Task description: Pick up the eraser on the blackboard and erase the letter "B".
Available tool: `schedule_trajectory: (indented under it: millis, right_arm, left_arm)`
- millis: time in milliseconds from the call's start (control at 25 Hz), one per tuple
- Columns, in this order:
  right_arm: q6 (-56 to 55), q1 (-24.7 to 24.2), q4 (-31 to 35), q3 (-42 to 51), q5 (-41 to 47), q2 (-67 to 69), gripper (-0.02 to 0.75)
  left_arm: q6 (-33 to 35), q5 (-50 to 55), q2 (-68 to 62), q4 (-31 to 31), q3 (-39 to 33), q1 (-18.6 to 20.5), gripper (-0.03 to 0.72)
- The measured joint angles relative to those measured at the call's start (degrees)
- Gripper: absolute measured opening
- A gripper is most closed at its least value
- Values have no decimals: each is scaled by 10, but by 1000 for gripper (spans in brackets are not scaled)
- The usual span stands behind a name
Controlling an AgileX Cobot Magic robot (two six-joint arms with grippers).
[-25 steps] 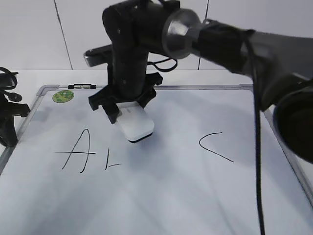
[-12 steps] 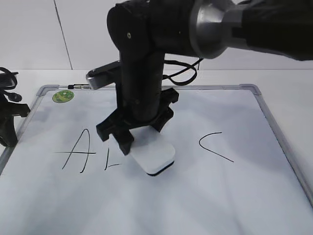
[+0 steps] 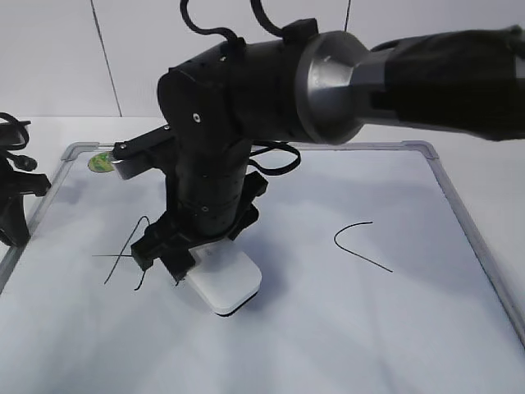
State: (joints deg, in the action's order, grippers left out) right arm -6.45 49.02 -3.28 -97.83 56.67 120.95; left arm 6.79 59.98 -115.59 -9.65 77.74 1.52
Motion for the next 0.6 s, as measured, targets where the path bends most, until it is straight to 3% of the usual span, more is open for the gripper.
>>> schedule_trajectory:
  millis: [600]
  right_arm:
    - [30, 14, 6, -3, 6, 48, 553]
  left_arm:
    - [0, -1, 0, 2, 0, 0, 16]
